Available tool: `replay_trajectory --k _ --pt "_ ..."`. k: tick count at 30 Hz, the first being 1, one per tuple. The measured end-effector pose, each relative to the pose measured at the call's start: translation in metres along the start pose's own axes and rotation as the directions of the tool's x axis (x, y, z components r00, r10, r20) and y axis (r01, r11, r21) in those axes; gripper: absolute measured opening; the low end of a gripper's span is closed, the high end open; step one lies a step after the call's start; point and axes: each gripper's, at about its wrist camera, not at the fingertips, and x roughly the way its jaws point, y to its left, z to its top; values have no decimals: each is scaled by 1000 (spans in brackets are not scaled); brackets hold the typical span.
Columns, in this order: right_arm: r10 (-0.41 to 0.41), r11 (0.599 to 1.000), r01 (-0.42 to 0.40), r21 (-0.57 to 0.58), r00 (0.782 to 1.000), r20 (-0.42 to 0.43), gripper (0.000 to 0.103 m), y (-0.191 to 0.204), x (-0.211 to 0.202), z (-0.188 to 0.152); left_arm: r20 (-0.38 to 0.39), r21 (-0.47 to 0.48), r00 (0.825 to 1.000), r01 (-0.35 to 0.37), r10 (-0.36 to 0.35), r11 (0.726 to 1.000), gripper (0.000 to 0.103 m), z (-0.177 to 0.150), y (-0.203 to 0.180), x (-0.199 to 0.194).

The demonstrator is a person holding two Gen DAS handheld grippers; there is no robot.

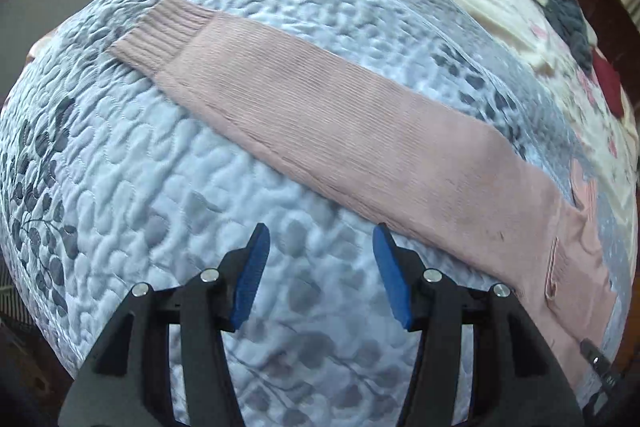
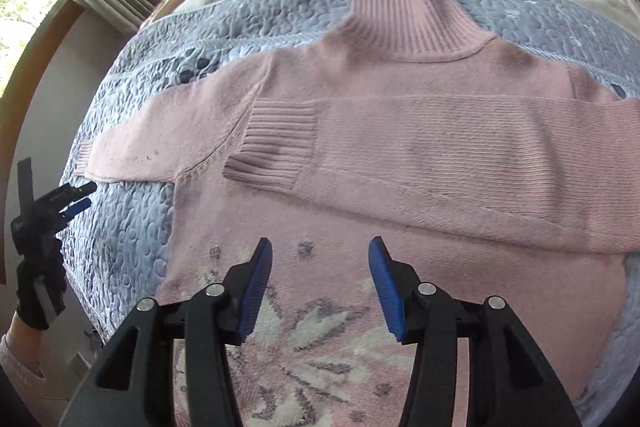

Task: Fold small clothes
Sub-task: 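Fold the held sleeve across the sweater body toward the first sleeve with the left gripper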

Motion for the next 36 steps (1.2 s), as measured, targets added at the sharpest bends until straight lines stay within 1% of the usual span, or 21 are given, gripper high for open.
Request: replay_trajectory --k 2,3,6,10,15,17,18,19,20,21,22,23,27,30,34,36 --pt "-3 1000 3 0 1000 -11 51 9 7 -3 8 -59 1000 -1 2 998 53 16 26 7" --pt "-8 1000 8 0 1000 -16 51 13 11 -3 9 -87 1000 11 -10 996 53 23 37 12" --pt "-19 1000 19 5 1000 -22 51 21 20 -5 22 -165 997 78 -75 983 53 40 63 25" --pt "-47 999 48 12 998 -35 51 25 29 -8 60 -219 990 141 -131 965 52 62 76 36" --pt "-73 997 74 18 996 -42 51 27 35 -10 90 -308 978 207 -188 929 51 84 88 49" --pt "-83 996 84 16 996 -43 51 27 36 -11 98 -328 977 211 -189 921 46 90 90 52" --pt "-86 996 87 16 995 -44 51 27 37 -11 99 -327 978 206 -183 922 41 93 89 53" --pt "-89 996 90 17 995 -45 51 27 38 -11 100 -323 980 198 -175 925 33 95 91 53" --pt "-92 996 93 18 995 -45 51 27 38 -11 100 -318 982 187 -163 929 28 96 91 53" --pt "-94 995 95 20 994 -46 51 26 39 -11 99 -314 983 179 -155 932 20 97 91 54" --pt "-95 995 96 24 994 -46 51 24 39 -11 103 -312 981 188 -163 931 15 98 92 54" --pt "-96 995 98 28 994 -47 51 23 40 -11 105 -310 981 191 -166 931 14 98 92 54" --pt "-102 994 104 40 994 -49 51 18 41 -11 123 -259 982 172 -144 951 10 98 79 46" --pt "-105 993 108 43 993 -49 51 14 41 -11 147 -227 977 184 -153 957 9 94 67 36" --pt "-118 992 120 42 992 -42 51 9 38 -9 180 -149 966 212 -184 966 9 84 38 16" --pt "-120 991 122 50 992 -39 51 4 35 -8 192 -88 956 241 -221 967 9 75 15 3"
